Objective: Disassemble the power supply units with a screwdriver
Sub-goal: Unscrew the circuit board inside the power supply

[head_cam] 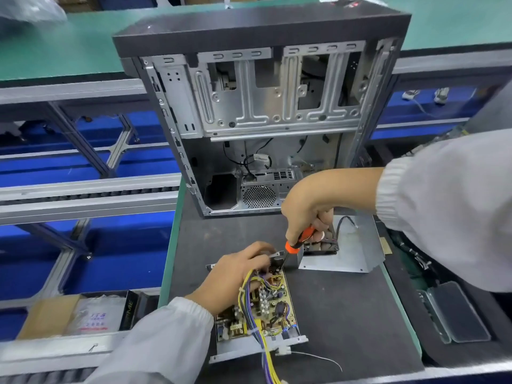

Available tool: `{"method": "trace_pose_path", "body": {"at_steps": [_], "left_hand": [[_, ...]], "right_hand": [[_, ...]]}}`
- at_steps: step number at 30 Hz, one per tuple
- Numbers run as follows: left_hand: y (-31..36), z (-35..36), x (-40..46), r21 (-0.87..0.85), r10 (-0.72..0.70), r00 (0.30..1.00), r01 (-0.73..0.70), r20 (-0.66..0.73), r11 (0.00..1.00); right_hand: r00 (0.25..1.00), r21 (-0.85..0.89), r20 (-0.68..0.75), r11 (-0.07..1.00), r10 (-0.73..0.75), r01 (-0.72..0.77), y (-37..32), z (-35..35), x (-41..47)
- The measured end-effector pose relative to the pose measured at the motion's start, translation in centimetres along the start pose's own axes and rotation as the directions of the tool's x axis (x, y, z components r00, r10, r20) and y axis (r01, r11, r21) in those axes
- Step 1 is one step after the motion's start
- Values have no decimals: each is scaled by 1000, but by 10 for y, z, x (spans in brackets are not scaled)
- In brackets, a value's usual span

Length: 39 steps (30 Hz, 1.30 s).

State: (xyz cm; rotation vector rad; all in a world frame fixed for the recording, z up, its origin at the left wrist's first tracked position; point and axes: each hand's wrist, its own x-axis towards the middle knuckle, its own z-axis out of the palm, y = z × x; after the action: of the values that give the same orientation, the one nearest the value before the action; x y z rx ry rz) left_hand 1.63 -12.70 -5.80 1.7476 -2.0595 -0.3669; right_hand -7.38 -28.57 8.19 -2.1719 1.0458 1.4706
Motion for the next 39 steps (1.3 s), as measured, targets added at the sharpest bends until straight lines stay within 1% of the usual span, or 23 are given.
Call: {"method": "trace_pose_path", "body": {"at_steps": [2,4,6,7,11,14,16,17,18,20,21,22,23,24,25,26,27,28,30,31,34,37,39], "left_hand": [[0,3,-1,18,14,1000,-14,-7,1000],[-1,5,-3,-12,16,999,-17,-30,1000],[-1,5,-3,-28,20,999,-22,-48,999],[-1,6,-3,-34,30,998,-32,-57,999],[-4,7,-4,-27,90,993,-93,-82,995],[-2,8,-1,-6,101,987,-102,-123,995],[0,8,-4,-45,73,985,-81,-155,996],[0,7,-6,-77,61,985,-75,-164,994],[-3,5,-10,-96,55,985,-71,-162,993],[-7,5,-5,-108,20,995,-31,-101,994],[-5,3,3,-65,11,999,-14,-47,998],[-6,5,3,-98,14,1000,-12,20,995],[-13,6,3,-37,114,987,-111,111,993],[-16,3,5,-41,124,976,-118,181,992],[-17,-4,5,-91,158,969,-143,189,985],[-16,-14,7,-181,136,977,-106,163,978],[-14,-23,12,-255,43,982,5,183,967],[-16,-32,9,-295,-25,964,106,266,950],[-20,-38,14,-398,-143,919,294,367,869],[-16,-39,23,-423,-180,909,341,377,839],[1,-37,38,-503,-191,939,318,287,804],[10,-31,43,-588,-173,964,261,203,766],[14,-28,48,-618,-198,966,260,169,742]], "right_hand": [[999,5,25,999,33,-34,3,-1,1],[1000,-72,-8,997,-7,7,10,2,-1],[985,-242,-103,964,-136,108,14,8,-5],[965,-368,-153,919,-212,143,14,13,-7],[833,-752,-286,650,-474,112,6,34,-16],[721,-929,-207,364,-662,68,-13,54,-11],[743,-970,-109,234,-660,65,-24,65,-6],[745,-982,-100,188,-659,35,-26,66,-6],[710,-987,-106,163,-696,12,-25,64,-7],[638,-978,-160,211,-753,4,-21,58,-11],[613,-958,-206,285,-763,33,-20,54,-14],[591,-927,-251,367,-766,81,-18,53,-15],[587,-893,-299,437,-752,105,-17,51,-15],[588,-856,-356,506,-726,107,-16,51,-14],[598,-813,-415,574,-685,94,-15,51,-11],[589,-774,-470,628,-658,85,-13,50,-10],[554,-737,-532,672,-640,69,-10,50,-8],[496,-717,-590,696,-637,42,-8,49,-7],[416,-707,-640,708,-646,12,-4,51,-1],[412,-711,-636,703,-652,14,-6,52,0],[416,-748,-582,660,-699,62,-8,57,-3],[307,-836,-517,549,-799,20,1,57,-11],[306,-865,-479,502,-823,-6,6,53,-15]]}}
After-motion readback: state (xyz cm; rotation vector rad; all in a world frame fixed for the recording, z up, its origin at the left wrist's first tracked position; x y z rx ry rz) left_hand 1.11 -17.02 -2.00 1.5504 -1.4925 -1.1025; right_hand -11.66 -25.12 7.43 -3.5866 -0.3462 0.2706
